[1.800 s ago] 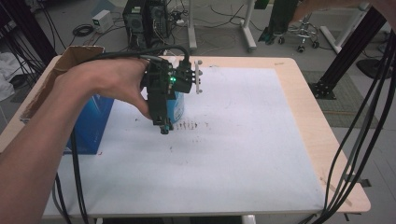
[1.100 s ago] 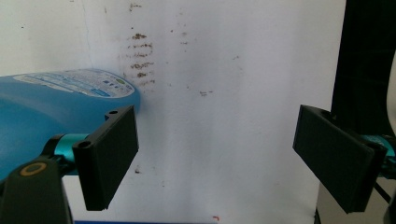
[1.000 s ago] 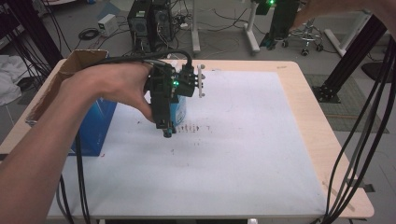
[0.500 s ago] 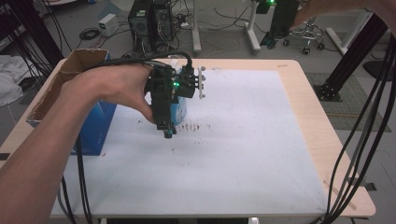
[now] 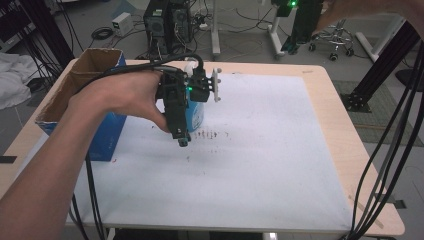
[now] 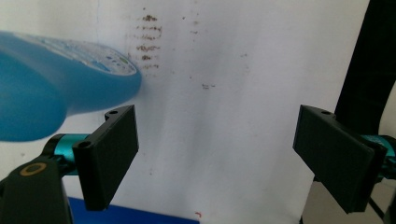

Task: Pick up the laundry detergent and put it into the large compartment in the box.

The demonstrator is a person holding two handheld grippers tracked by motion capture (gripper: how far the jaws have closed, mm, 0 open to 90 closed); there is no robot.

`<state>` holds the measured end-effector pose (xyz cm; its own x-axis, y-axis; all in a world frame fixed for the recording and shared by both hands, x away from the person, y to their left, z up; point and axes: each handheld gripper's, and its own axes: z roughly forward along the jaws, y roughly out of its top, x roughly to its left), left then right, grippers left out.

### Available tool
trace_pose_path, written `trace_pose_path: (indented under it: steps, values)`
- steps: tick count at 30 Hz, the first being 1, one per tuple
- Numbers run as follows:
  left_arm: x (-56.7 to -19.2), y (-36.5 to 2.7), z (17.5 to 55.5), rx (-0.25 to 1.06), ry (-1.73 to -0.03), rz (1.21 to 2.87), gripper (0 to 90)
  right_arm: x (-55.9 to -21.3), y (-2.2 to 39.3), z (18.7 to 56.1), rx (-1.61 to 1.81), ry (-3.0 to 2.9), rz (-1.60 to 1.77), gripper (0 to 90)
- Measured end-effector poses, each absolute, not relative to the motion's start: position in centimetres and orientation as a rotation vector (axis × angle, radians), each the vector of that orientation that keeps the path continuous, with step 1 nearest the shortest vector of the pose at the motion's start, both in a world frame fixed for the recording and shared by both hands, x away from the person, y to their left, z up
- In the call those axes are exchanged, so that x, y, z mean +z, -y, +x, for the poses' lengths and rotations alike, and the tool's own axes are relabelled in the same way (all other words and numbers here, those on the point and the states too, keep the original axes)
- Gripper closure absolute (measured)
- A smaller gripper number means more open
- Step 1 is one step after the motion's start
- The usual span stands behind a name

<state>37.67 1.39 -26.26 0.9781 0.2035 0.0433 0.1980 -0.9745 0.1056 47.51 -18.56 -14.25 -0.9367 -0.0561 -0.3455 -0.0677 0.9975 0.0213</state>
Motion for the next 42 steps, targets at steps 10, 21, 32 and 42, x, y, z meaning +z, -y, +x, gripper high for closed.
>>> trace_pose_path:
  steps: [10, 21, 32, 42]
  values:
    - [-26.3, -2.5, 38.6, 0.069, -0.576, 2.982, 14.2, -14.3, 18.8, 47.7, 0.041, -2.787, -0.088, 11.9]
    - [-26.8, -3.1, 40.5, 0.144, -0.993, 2.802, 14.1, -14.8, 18.6, 47.9, 0.044, -2.791, -0.094, 11.9]
    - [-27.7, -2.6, 41.9, 0.193, -1.211, 2.644, 14.0, -14.8, 18.3, 47.7, 0.044, -2.788, -0.103, 11.9]
    - [-27.3, -2.6, 42.8, 0.256, -1.336, 2.472, 14.0, -14.9, 18.2, 47.6, 0.047, -2.787, -0.123, 11.8]
